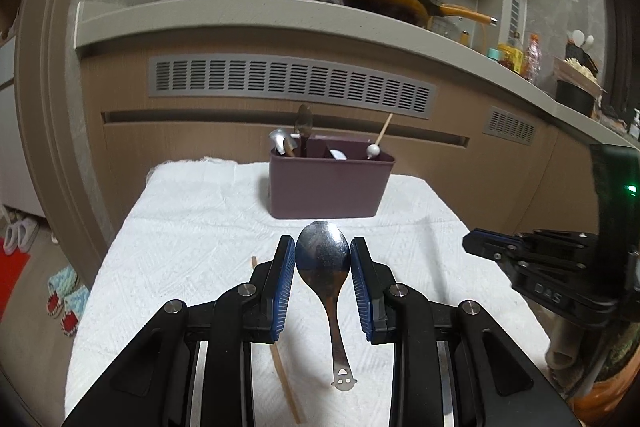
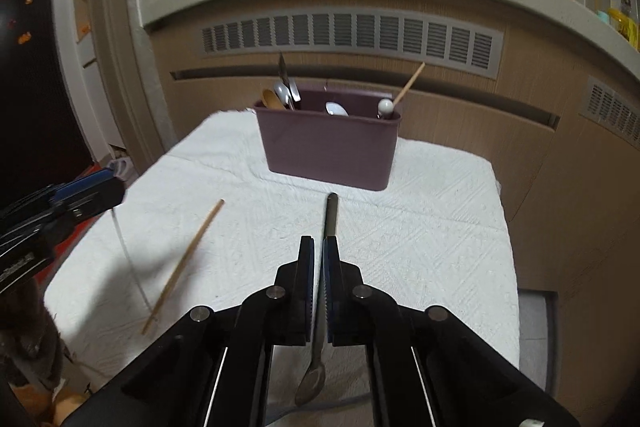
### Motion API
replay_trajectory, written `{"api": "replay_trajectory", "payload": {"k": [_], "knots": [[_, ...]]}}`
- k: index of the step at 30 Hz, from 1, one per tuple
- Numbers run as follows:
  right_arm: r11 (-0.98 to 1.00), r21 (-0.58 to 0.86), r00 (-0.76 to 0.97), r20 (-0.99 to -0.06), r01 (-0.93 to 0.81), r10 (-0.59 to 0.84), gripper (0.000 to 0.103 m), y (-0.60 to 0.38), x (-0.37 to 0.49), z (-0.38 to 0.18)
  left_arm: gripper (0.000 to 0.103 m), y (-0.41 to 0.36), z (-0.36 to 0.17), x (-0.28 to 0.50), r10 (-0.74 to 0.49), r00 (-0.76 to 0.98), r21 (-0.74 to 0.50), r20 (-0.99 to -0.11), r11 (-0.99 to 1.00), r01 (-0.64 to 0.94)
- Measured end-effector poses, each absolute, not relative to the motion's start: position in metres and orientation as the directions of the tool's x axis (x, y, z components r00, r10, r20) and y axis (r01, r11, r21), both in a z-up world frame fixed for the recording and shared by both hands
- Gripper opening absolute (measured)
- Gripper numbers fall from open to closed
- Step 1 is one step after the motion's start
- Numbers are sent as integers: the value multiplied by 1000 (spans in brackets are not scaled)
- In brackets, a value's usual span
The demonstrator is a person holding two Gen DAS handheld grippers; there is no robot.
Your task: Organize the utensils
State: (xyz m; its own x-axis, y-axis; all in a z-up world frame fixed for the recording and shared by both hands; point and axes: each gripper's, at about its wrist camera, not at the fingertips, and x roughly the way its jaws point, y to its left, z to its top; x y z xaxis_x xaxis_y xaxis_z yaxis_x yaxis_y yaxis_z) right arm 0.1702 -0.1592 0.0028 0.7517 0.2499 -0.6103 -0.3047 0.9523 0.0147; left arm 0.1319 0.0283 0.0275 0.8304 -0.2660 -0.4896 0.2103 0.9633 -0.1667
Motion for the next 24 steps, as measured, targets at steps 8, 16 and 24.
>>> {"api": "replay_trajectory", "payload": {"k": [8, 16, 24], "knots": [[935, 7, 705, -655, -354, 271, 5, -170, 162, -13, 29, 25, 29, 133, -253, 818, -165, -517, 967, 195], [946, 29, 595, -771, -324, 227, 29, -157, 233, -66, 29, 27, 15, 140, -258, 797, -176, -546, 966, 192], [964, 29, 542, -822, -263, 172, 28, -141, 286, -100, 29, 38, 6, 146, -270, 785, -200, -557, 962, 189]]}}
